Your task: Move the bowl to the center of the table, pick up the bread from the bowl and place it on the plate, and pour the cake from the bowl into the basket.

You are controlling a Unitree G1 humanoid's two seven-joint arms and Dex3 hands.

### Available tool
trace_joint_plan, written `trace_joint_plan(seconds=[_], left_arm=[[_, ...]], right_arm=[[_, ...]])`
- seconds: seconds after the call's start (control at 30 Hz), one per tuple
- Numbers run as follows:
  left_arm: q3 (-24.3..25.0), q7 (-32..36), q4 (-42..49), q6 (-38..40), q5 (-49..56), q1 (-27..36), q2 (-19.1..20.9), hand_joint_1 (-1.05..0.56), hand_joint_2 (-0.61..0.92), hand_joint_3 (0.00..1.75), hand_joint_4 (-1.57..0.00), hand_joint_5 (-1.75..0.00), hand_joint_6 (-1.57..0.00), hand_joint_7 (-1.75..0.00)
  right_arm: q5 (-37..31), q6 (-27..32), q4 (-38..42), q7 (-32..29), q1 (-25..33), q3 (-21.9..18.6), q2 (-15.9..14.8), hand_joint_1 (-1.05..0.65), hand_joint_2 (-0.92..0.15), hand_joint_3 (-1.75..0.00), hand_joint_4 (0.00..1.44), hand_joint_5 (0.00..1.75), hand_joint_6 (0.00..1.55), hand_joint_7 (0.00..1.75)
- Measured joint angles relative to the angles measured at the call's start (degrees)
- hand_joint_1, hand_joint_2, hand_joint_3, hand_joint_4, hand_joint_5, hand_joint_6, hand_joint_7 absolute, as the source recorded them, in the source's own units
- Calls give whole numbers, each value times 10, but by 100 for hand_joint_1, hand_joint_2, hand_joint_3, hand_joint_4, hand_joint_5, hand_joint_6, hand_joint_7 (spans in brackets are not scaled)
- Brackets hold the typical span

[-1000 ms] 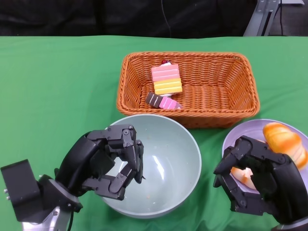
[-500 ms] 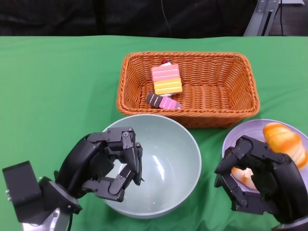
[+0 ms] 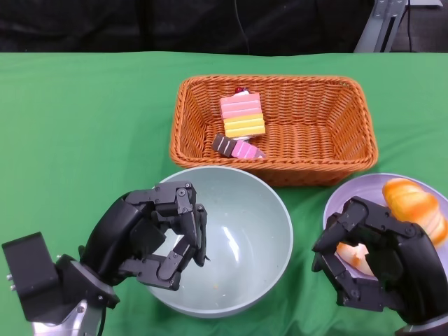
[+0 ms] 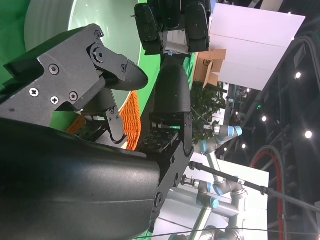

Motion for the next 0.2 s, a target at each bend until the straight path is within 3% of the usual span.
trace_joint_plan(seconds=[0.2], left_arm=[[0,1,0,0,2,0,0,-1,44,142,-78,-173,-79,-150]], right_arm=[[0,-3,5,0,-1,0,0,-12,-57,-96,78,154,71,128]])
